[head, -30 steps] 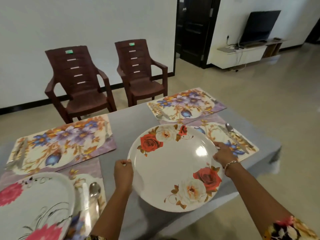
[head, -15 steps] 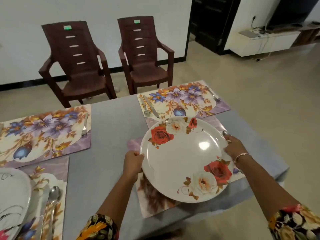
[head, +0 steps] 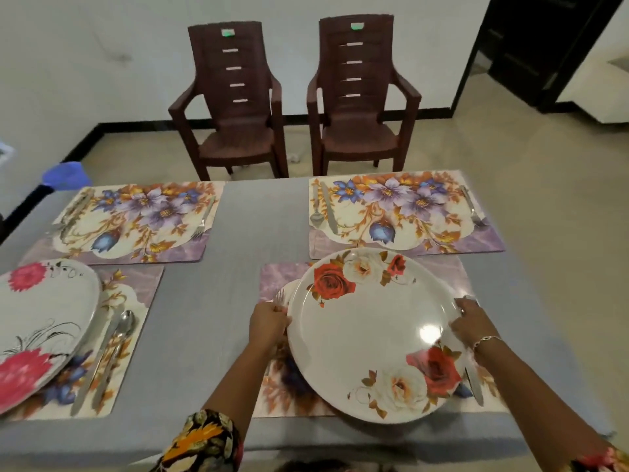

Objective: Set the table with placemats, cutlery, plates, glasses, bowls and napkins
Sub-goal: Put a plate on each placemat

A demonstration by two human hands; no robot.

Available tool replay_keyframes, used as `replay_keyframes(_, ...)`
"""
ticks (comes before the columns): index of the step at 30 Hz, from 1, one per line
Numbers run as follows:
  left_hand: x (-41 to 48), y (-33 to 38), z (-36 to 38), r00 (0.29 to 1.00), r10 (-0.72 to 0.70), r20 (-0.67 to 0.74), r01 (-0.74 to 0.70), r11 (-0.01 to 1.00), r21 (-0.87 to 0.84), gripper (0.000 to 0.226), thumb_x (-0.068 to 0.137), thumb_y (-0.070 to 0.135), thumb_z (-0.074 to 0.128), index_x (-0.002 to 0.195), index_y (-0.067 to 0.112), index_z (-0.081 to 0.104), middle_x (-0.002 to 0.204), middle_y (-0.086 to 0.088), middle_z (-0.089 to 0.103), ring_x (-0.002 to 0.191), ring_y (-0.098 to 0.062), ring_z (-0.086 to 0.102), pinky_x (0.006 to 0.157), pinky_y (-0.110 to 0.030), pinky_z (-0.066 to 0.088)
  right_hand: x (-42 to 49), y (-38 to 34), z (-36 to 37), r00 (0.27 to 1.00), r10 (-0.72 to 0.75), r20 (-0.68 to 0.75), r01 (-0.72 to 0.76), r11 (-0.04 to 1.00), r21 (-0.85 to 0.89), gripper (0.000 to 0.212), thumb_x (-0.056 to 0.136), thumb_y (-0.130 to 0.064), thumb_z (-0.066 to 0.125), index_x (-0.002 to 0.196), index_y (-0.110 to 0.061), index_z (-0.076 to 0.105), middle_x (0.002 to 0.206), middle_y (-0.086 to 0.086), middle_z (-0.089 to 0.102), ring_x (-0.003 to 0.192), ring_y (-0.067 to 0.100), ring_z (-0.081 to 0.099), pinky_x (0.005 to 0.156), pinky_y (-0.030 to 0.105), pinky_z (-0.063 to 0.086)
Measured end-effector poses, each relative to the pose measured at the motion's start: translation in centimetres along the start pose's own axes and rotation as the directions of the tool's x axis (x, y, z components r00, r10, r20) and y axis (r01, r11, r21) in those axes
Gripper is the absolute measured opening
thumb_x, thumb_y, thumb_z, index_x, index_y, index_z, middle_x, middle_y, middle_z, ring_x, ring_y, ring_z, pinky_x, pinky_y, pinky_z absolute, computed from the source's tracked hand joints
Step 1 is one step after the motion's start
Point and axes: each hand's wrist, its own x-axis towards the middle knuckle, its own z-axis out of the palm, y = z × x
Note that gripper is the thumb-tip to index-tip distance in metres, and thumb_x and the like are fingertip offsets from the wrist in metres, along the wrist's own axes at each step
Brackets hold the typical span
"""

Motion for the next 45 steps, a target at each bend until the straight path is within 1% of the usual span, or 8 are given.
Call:
replay_keyframes(5, -0.8, 0.0, 0.4, 0.997, -0.033, -0.077, 0.031, 0.999, -0.023, 0.014, 0.077, -0.015, 0.051, 0.075, -0.011, 0.064, 0.068, -0.018, 0.058, 0.06, -0.029, 0.055, 0.061, -0.038, 0.051, 1.4, 0.4, 0.2, 0.996, -0.049, 0.069, 0.057, 0.991, -0.121, 0.041, 0.077, 0.014, 0.043, 0.116, 0.005, 0.056, 0.13, 0.024, 0.044, 0.121, 0.033, 0.041, 0.095, 0.029, 0.036)
replay_keyframes(12, -1.7, -0.7, 1.0, 0.994, -0.034, -0.1, 0.029, 0.998, -0.047, 0.029, 0.078, -0.016, 0.047, 0.062, 0.005, 0.06, 0.061, -0.013, 0.053, 0.048, -0.026, 0.045, 0.045, -0.024, 0.036, 1.3, -0.1, -0.3, 0.99, -0.052, 0.135, 0.081, 0.972, -0.22, 0.039, 0.085, 0.007, 0.042, 0.124, 0.006, 0.049, 0.135, 0.027, 0.037, 0.127, 0.033, 0.035, 0.094, 0.027, 0.034)
replay_keyframes(16, -1.8, -1.1, 1.2, 0.991, -0.014, -0.135, 0.009, 0.999, -0.043, 0.031, 0.082, -0.011, 0.052, 0.063, 0.011, 0.06, 0.079, -0.02, 0.062, 0.07, -0.035, 0.057, 0.061, -0.033, 0.047, 1.1, -0.5, -0.6, 0.983, -0.075, 0.165, 0.127, 0.936, -0.328, 0.05, 0.081, -0.015, 0.04, 0.126, 0.005, 0.047, 0.135, 0.028, 0.039, 0.127, 0.035, 0.035, 0.096, 0.028, 0.035)
replay_keyframes(20, -2.4, -1.2, 1.5, 0.989, 0.009, -0.147, -0.007, 1.0, 0.008, 0.025, 0.086, -0.002, 0.058, 0.11, -0.002, 0.065, 0.107, -0.019, 0.066, 0.096, -0.036, 0.063, 0.088, -0.045, 0.053, 0.9, -0.7, -0.7, 0.982, -0.09, 0.169, 0.155, 0.888, -0.433, 0.057, 0.076, -0.025, 0.037, 0.121, 0.006, 0.05, 0.127, 0.028, 0.049, 0.122, 0.036, 0.042, 0.095, 0.031, 0.039)
replay_keyframes(24, -4.2, -1.4, 1.5, 0.967, 0.08, -0.244, -0.057, 0.993, 0.099, 0.028, 0.089, 0.003, 0.056, 0.116, 0.001, 0.062, 0.115, -0.014, 0.065, 0.104, -0.028, 0.061, 0.094, -0.034, 0.049, 0.0, -1.0, -0.3, 0.968, -0.244, 0.067, 0.234, 0.765, -0.6, 0.039, 0.087, -0.019, 0.051, 0.123, -0.005, 0.053, 0.122, 0.021, 0.051, 0.114, 0.037, 0.05, 0.096, 0.039, 0.044)
replay_keyframes(32, -8.4, -4.7, -2.1, 0.9, 0.156, -0.406, -0.096, 0.982, 0.164, 0.022, 0.089, 0.005, 0.057, 0.11, 0.005, 0.063, 0.111, -0.01, 0.066, 0.1, -0.02, 0.061, 0.081, -0.019, 0.042, -5.7, -4.8, 5.0, 0.721, -0.67, 0.175, 0.686, 0.659, -0.308, 0.031, 0.082, 0.0, 0.058, 0.113, -0.004, 0.062, 0.113, 0.02, 0.054, 0.104, 0.039, 0.053, 0.089, 0.041, 0.041)
replay_keyframes(39, -10.1, -9.8, -10.0, 0.854, 0.081, -0.514, -0.047, 0.996, 0.08, 0.018, 0.091, 0.008, 0.057, 0.107, 0.008, 0.064, 0.107, -0.008, 0.066, 0.088, -0.014, 0.057, 0.075, -0.02, 0.043, -12.2, -9.1, 13.8, 0.524, -0.742, 0.418, 0.85, 0.485, -0.205, 0.031, 0.087, -0.007, 0.053, 0.117, -0.012, 0.059, 0.12, 0.011, 0.054, 0.109, 0.03, 0.053, 0.09, 0.035, 0.042)
replay_keyframes(45, -9.9, -14.7, -20.2, 0.834, -0.013, -0.552, -0.024, 0.998, -0.06, 0.007, 0.086, 0.008, 0.06, 0.09, 0.014, 0.061, 0.091, -0.005, 0.063, 0.08, -0.018, 0.057, 0.075, -0.029, 0.046, -19.0, -15.0, 23.2, 0.437, -0.757, 0.486, 0.887, 0.454, -0.09, 0.024, 0.084, -0.001, 0.056, 0.105, -0.008, 0.064, 0.103, 0.011, 0.058, 0.09, 0.03, 0.061, 0.078, 0.031, 0.042)
